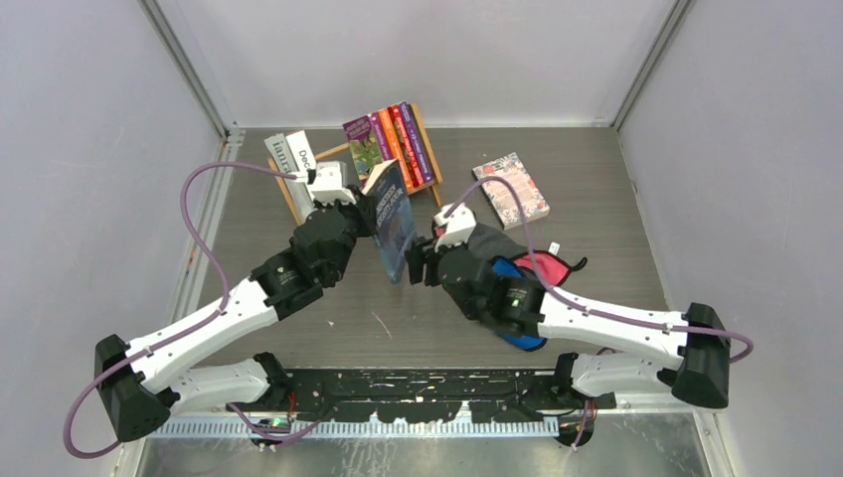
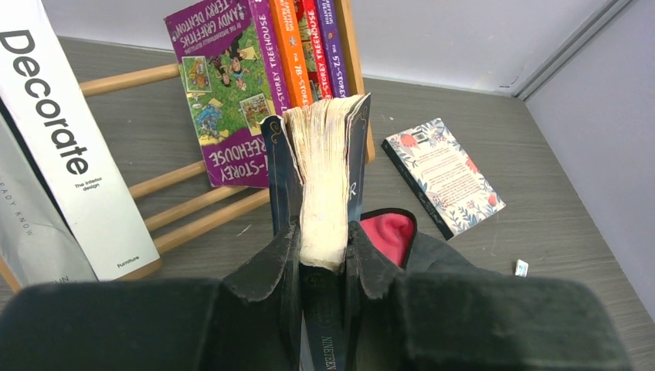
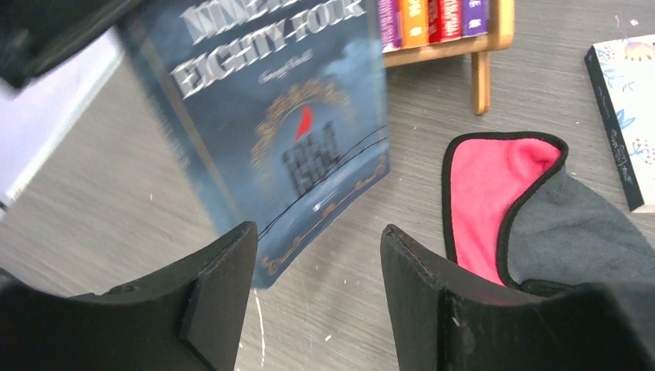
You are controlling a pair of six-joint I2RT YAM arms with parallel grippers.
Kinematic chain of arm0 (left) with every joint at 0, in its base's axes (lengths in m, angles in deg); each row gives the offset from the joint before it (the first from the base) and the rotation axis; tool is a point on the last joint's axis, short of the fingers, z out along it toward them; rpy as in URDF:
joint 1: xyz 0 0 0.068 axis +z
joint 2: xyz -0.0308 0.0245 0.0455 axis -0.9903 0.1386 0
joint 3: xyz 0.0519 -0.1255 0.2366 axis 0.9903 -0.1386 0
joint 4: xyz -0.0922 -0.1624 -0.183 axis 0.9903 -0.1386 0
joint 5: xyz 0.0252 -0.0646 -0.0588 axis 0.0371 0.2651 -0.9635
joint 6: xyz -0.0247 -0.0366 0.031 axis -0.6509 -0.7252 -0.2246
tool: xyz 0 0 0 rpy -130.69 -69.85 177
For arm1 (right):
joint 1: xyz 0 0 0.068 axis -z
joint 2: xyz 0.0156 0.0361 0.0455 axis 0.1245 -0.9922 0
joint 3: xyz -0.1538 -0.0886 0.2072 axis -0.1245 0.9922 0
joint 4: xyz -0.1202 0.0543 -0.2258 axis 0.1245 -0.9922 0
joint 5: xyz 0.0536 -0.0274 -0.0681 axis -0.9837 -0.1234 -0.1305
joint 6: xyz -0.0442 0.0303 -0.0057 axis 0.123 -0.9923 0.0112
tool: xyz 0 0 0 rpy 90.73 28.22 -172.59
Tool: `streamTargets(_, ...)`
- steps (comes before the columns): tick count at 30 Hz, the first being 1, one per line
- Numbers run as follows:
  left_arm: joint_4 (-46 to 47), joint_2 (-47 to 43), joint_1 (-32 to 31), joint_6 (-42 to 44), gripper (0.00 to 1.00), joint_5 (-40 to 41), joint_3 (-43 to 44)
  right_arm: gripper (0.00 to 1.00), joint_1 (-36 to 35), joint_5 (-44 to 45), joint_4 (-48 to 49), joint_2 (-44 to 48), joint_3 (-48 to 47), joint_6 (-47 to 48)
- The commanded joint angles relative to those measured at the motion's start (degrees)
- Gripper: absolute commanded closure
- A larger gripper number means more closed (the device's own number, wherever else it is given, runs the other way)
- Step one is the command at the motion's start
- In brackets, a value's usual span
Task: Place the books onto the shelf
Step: Pick up the book from the center of the board.
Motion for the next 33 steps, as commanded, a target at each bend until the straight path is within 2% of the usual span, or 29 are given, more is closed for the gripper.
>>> streamTargets(1,4.1,-0.4,-0.2,-0.8,1.0,1.6,5.6,0.35,-7.4,11.8,-2.1,-3.6,-4.8,10.0)
streamTargets(8,0.9,-0.9,-0.2,-1.8,1.0,1.6,6.8,0.36,-15.1,19.0,2.4,-9.4,-6.2,16.6)
streamTargets(13,-0.5,-1.6,-0.2,-2.7,1.0,1.4,6.9,0.35,-17.8,21.5,6.1,-13.6,-7.9,19.1)
streamTargets(22,-3.1,-2.9,-0.1,-4.0,1.0,1.2,7.6,0.36,-19.0,21.1,13.1,-19.9,-9.1,20.1)
streamTargets(33,-6.4,-4.9,-0.2,-6.0,1.0,0.3,7.9,0.37,-18.1,26.5,18.6,-28.5,-12.0,23.2)
